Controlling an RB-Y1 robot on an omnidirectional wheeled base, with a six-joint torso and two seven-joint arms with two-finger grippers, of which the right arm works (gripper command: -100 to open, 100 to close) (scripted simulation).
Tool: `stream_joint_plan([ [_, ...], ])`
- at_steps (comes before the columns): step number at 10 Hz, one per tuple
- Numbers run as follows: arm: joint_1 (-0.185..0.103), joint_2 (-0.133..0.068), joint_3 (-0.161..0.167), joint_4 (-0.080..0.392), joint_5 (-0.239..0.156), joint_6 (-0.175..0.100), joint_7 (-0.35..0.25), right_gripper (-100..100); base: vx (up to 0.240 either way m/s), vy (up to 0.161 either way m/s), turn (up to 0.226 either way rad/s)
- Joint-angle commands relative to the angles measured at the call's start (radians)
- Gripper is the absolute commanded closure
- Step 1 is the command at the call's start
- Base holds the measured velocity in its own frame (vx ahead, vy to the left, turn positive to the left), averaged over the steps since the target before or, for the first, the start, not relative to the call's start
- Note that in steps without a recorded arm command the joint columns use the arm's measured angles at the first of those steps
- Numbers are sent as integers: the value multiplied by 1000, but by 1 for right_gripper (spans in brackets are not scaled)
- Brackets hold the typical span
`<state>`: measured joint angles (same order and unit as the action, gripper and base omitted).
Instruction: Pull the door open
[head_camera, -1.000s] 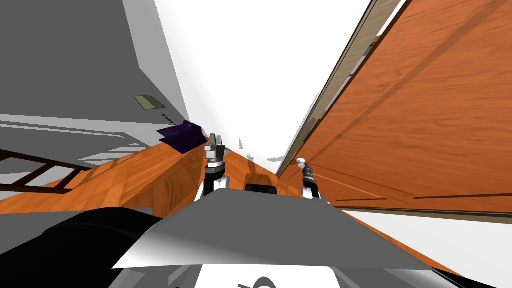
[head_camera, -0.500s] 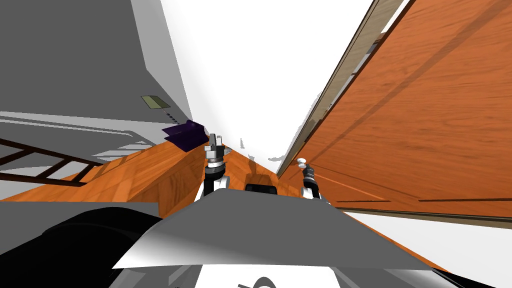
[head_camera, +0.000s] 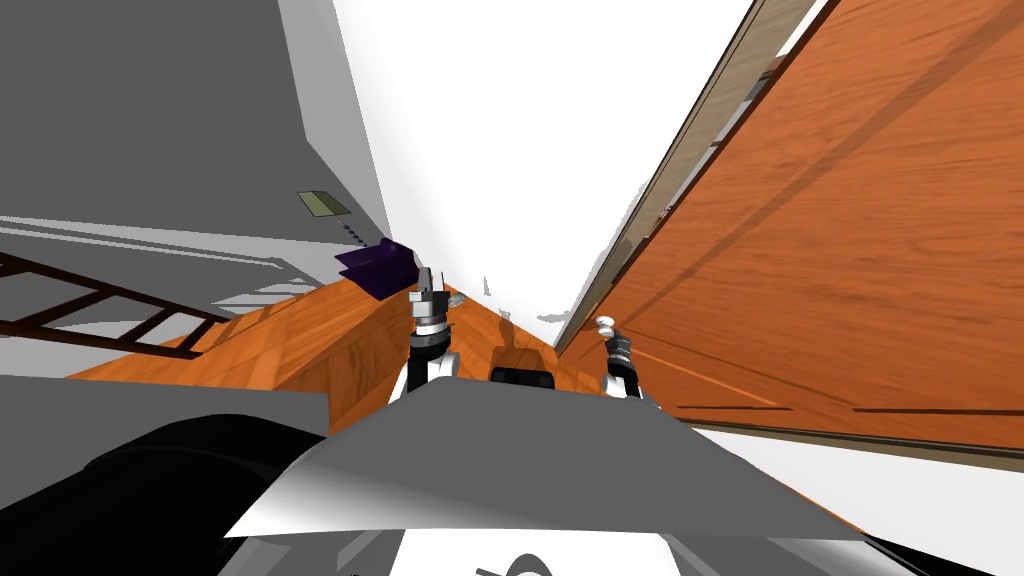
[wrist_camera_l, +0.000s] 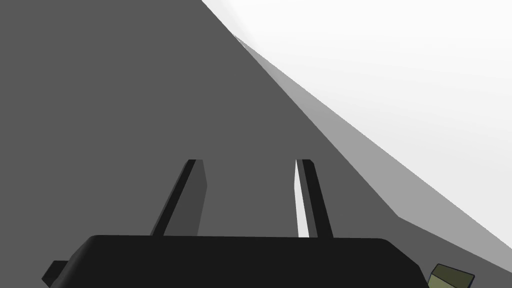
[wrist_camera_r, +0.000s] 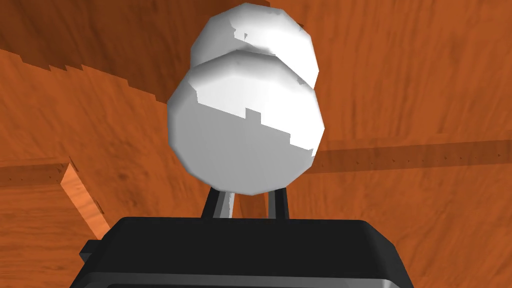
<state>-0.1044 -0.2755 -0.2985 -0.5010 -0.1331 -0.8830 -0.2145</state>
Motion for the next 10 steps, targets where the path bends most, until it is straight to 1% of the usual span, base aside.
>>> stream_joint_plan([
  [1,-5,8,6,-8,-2,-3,-40,100,-38,-12,45],
  [2,-5,7,5,-7,-10,-2,-74,100,-43,-9,70],
  [3,-5,7,5,-7,-10,-2,-81,100,-30,-8,32],
  [4,-5,7,3,-6,-19,-1,-121,100,-33,-8,58],
  [5,2,8,0,-12,-32,7,-136,-100,-49,-20,18],
  [9,-12,29,9,-12,-72,7,-245,-100,-80,2,42],
  [10,-12,29,9,-12,-72,7,-253,-100,-52,-8,15],
])
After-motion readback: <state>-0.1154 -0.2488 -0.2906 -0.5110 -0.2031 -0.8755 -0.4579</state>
